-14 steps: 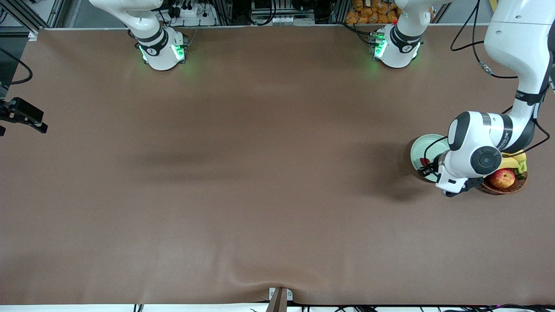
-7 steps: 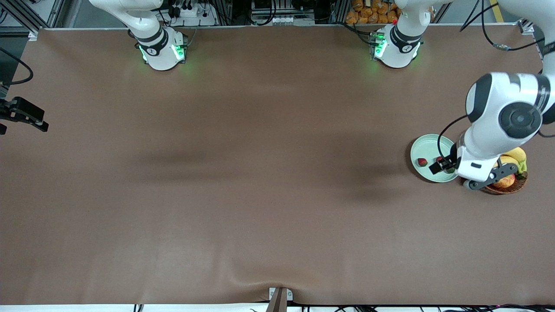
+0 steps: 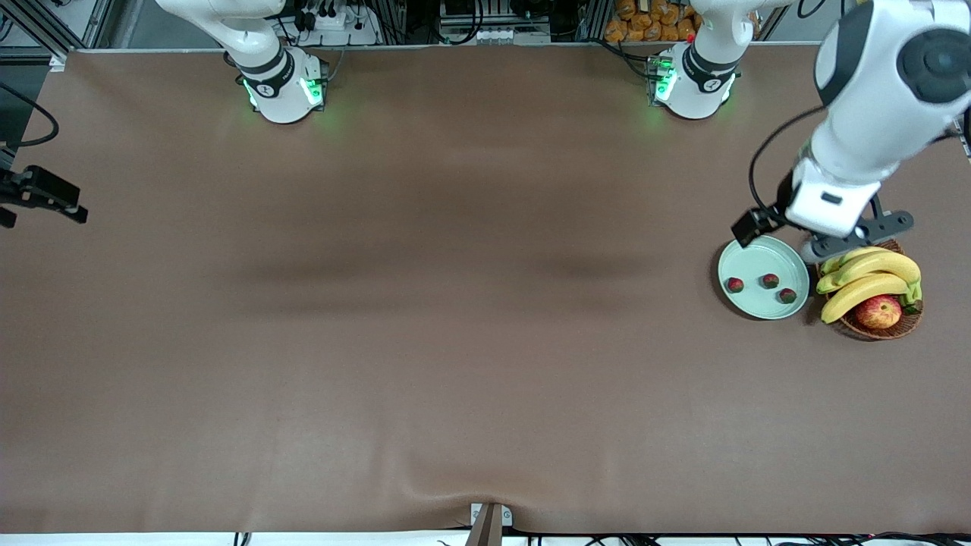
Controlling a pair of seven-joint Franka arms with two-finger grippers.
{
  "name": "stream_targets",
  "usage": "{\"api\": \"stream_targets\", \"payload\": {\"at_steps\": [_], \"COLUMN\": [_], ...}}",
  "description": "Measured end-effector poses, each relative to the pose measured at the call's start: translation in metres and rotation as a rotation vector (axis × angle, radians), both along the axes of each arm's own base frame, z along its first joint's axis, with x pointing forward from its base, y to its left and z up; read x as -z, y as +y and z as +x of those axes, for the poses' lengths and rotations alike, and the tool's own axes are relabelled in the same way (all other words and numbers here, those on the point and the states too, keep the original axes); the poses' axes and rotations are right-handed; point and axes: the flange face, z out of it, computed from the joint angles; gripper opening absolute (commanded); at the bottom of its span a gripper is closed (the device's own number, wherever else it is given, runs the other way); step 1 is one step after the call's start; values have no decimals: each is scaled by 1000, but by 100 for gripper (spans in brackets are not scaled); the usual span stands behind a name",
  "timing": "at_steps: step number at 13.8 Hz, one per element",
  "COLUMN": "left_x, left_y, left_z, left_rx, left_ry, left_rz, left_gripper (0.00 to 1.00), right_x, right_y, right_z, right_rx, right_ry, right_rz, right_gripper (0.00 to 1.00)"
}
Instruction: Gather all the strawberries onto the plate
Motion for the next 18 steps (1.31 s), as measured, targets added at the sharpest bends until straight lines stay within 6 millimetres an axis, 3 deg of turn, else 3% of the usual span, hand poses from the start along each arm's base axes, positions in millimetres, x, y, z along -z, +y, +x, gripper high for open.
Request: {"api": "stream_targets", "payload": {"at_steps": [3, 6, 8, 18], "left_x": [-23, -61, -83, -108], "left_y": [0, 39, 54, 49], "left_z": [-7, -6, -8, -16], "left_rx": [112, 218, 271, 319], "left_ry": [38, 82, 91, 108], "left_rz": [-21, -55, -60, -60], "left_gripper": [100, 100, 100, 100], "right_x": [2, 1, 0, 1], "right_y": [0, 1, 1, -2], "right_z": [-3, -2, -2, -2], "right_rx": [0, -4, -3, 2], "right_ry": [25, 19, 18, 18], "right_rz": [3, 2, 2, 2], "right_gripper": [100, 100, 100, 100]}}
